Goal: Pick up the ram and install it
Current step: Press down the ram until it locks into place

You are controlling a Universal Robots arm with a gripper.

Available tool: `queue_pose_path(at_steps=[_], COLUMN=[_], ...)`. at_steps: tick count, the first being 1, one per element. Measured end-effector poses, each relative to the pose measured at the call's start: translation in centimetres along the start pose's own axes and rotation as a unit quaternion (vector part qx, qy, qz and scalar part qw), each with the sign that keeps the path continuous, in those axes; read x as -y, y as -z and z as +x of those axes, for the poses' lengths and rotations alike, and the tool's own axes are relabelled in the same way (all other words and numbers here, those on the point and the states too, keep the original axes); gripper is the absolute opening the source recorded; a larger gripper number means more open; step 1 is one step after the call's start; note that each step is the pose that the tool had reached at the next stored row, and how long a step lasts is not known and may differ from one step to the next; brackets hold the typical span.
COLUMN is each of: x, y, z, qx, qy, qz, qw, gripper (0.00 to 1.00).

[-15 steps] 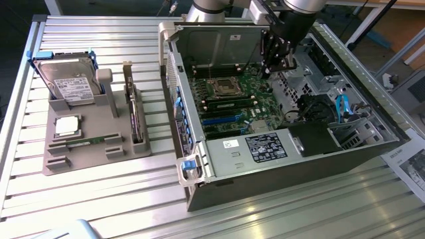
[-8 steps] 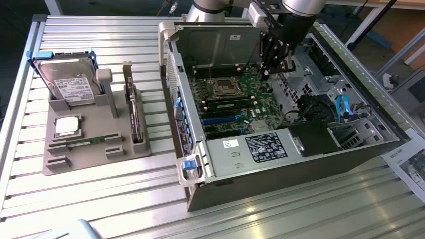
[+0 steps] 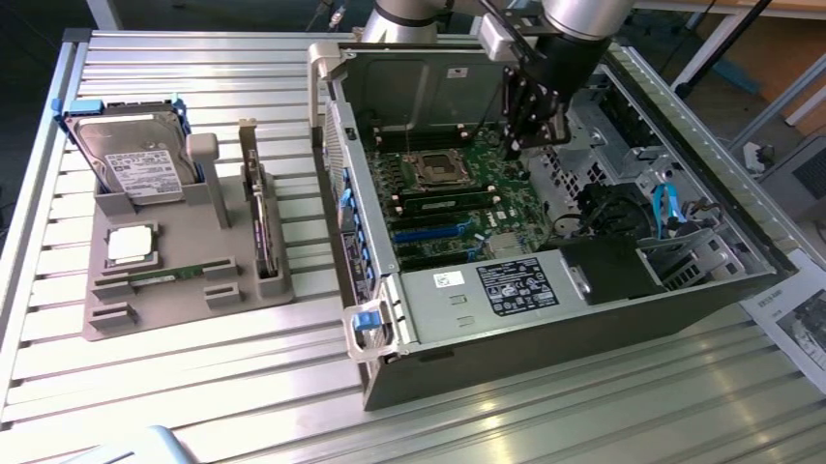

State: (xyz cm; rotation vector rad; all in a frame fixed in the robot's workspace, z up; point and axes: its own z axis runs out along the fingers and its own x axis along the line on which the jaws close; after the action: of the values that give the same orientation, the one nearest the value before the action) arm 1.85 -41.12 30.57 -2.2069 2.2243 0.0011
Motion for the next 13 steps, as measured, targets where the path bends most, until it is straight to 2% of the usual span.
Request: queue_pose_path(at_steps=[13], x=[-0.01], y=[-1.39], z=[0.0], qx=[0.0000], qy=[0.000], qz=[0.0000], qw=[1.0000], gripper=[0.10])
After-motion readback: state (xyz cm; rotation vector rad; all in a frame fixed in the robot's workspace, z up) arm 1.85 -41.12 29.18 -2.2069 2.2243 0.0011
